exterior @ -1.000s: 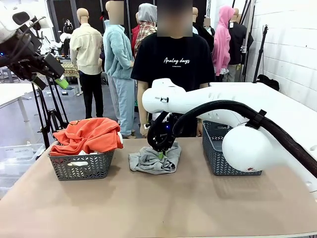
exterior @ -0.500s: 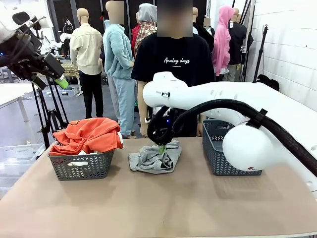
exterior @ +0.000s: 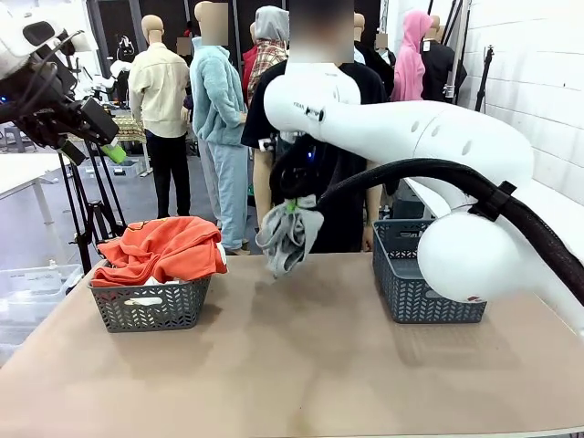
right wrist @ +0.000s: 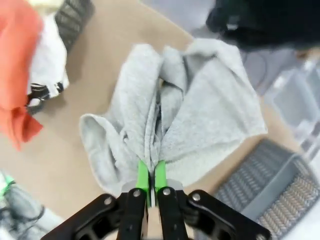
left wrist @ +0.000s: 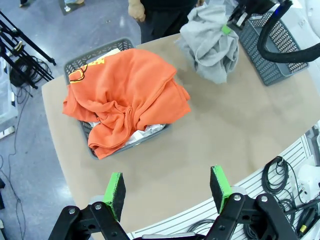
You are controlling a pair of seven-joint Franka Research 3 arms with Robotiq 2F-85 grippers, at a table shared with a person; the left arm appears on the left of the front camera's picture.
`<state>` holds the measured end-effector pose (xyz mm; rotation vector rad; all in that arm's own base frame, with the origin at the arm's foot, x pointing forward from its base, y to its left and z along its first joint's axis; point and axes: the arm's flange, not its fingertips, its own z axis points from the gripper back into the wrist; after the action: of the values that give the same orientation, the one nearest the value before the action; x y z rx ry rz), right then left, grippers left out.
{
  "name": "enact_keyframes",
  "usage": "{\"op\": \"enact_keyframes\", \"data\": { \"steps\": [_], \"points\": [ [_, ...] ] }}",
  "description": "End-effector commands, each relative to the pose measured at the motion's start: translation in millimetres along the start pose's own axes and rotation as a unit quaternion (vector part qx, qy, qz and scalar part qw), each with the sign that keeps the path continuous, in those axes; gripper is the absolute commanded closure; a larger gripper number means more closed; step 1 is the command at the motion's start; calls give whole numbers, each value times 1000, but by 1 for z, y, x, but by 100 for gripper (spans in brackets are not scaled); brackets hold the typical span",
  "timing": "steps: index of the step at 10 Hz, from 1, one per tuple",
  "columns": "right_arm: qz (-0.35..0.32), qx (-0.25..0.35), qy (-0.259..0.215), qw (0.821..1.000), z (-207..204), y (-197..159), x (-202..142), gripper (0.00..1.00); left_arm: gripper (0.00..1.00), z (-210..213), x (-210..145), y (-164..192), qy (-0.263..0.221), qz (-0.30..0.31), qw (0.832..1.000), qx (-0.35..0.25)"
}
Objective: Sort the tops and bottoms.
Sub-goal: Lift clothes from the center of the table with your right hand.
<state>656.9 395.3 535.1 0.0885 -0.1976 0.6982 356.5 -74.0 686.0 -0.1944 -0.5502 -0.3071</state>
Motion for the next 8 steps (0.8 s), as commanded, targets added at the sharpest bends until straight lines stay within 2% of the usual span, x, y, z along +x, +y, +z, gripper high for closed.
{"op": "enact_keyframes", "data": {
  "steps": [1,2,7,8],
  "points": [
    [70,61,-65,994,-12,-2,50,100,12,1,-2,1,2,4,1000,-2],
    [0,0,0,1000,0,0,0,100,12,1,-2,1,2,4,1000,-2],
    [12,2,-7,1000,-5,-5,1,100,12,1,-2,1,2,4,1000,-2],
    [30,-53,-10,998,21,-3,8,100,12,1,-2,1,2,4,1000,-2]
  ]
}}
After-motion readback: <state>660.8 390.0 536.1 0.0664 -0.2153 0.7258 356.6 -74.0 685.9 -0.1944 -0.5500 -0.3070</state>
